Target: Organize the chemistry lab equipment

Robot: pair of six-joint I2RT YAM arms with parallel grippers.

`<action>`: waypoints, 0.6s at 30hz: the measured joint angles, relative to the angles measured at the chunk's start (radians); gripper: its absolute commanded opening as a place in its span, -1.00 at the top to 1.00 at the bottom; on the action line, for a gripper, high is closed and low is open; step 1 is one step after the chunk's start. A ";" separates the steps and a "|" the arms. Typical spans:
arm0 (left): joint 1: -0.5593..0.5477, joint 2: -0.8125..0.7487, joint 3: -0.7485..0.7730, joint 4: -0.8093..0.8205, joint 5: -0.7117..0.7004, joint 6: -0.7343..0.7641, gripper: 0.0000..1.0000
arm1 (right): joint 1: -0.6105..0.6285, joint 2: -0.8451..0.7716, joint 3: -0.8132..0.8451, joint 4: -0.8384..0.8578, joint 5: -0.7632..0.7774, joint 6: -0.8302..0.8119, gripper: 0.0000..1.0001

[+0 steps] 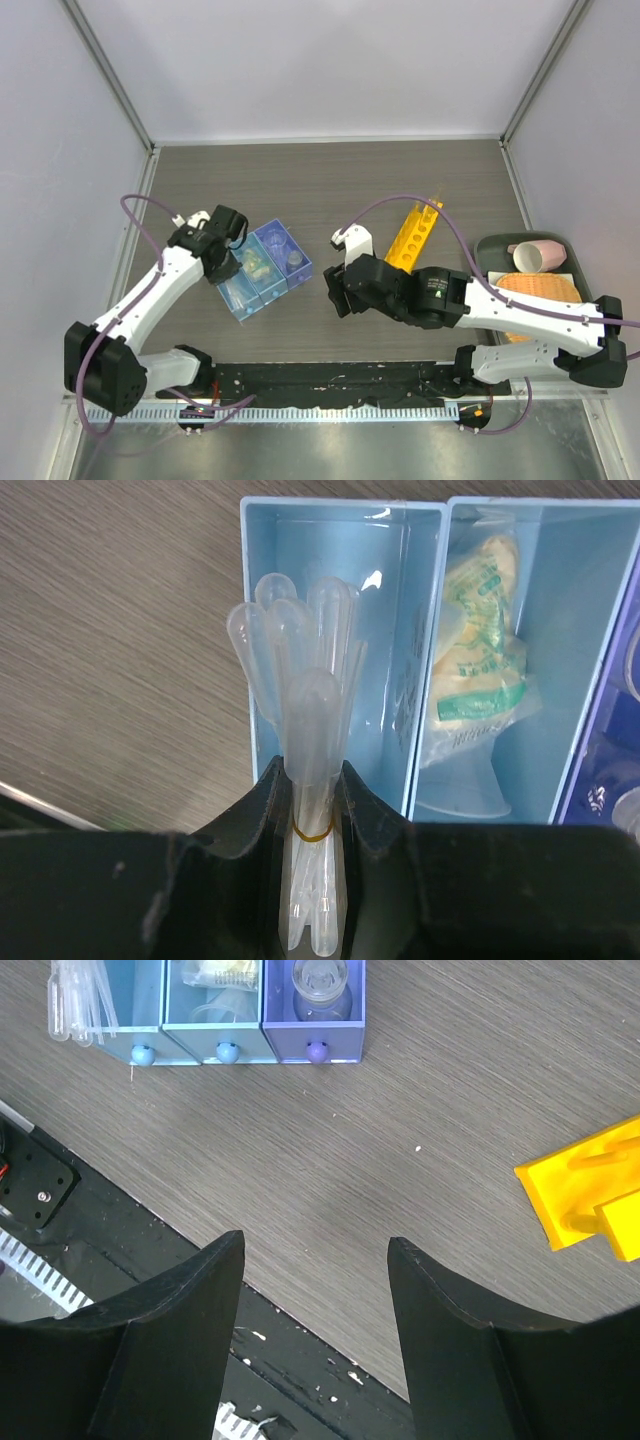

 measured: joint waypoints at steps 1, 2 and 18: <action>0.005 0.010 0.000 0.004 0.000 0.001 0.82 | 0.000 0.000 -0.002 0.003 -0.002 -0.002 -0.29; 0.010 0.021 0.000 0.010 0.002 0.003 0.83 | 0.000 0.000 -0.004 0.005 -0.005 -0.004 -0.29; 0.071 0.107 -0.015 0.113 0.029 0.051 0.85 | 0.000 -0.005 -0.014 0.030 -0.010 -0.016 -0.29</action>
